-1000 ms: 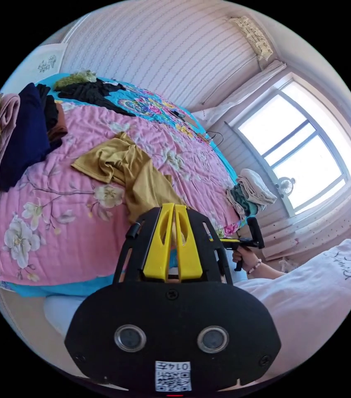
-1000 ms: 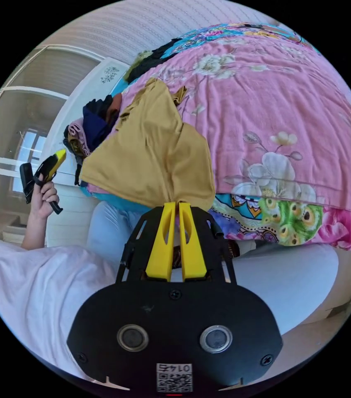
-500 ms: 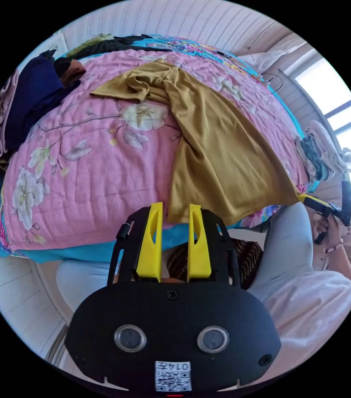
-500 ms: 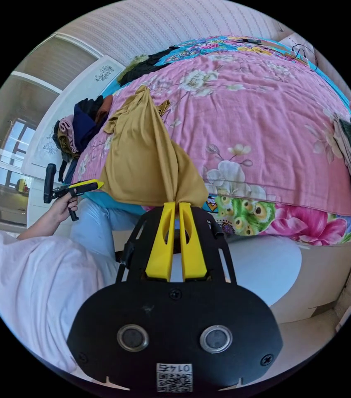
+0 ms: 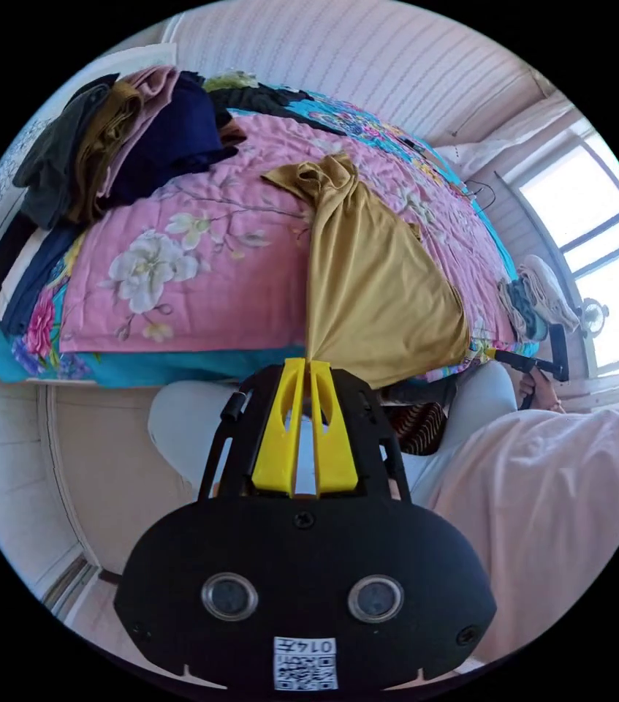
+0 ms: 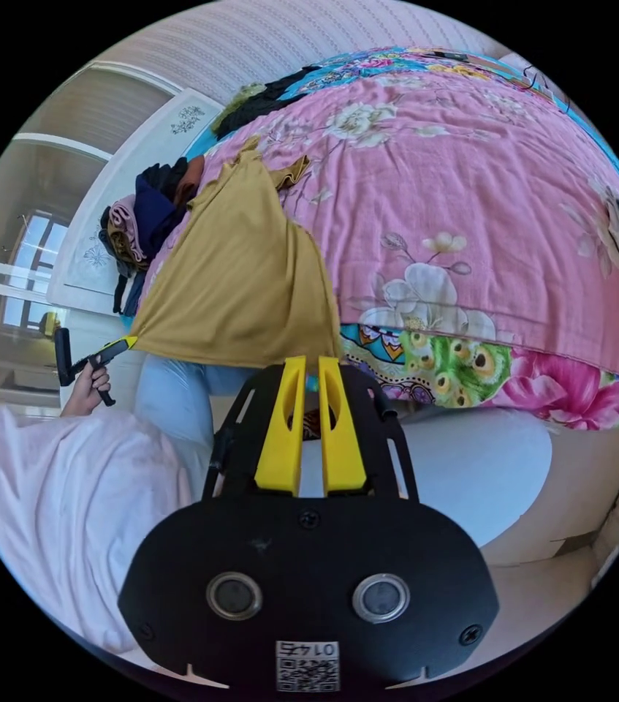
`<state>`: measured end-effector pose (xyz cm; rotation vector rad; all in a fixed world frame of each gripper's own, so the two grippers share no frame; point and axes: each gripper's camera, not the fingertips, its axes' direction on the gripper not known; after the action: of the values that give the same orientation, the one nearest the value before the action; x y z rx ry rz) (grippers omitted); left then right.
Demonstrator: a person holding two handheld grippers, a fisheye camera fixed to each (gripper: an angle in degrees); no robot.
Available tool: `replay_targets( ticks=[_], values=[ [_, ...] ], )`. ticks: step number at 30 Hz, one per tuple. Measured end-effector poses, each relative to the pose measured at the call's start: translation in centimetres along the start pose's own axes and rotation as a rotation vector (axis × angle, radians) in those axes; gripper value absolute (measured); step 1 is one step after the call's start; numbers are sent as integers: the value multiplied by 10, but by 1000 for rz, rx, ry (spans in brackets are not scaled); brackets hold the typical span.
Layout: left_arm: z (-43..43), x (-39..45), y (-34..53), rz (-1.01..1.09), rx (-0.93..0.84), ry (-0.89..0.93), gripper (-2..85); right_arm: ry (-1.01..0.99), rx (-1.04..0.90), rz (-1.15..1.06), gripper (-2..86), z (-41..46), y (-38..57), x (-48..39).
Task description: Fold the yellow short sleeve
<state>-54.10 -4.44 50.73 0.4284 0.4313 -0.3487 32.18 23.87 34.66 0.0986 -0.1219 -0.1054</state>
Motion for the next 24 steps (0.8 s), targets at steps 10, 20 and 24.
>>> replay_targets(
  ticks=[10,20,24],
  values=[
    [-15,-34,43,-55,6,4,-10,44,-228,-68,78,30,-47,-19],
    [-45,-62,78,-51,63,56,-10,87,-232,14,68,18,-72,1],
    [-59,-78,96,-70,89,97,-10,63,-189,-37,118,3,-70,8]
  ],
)
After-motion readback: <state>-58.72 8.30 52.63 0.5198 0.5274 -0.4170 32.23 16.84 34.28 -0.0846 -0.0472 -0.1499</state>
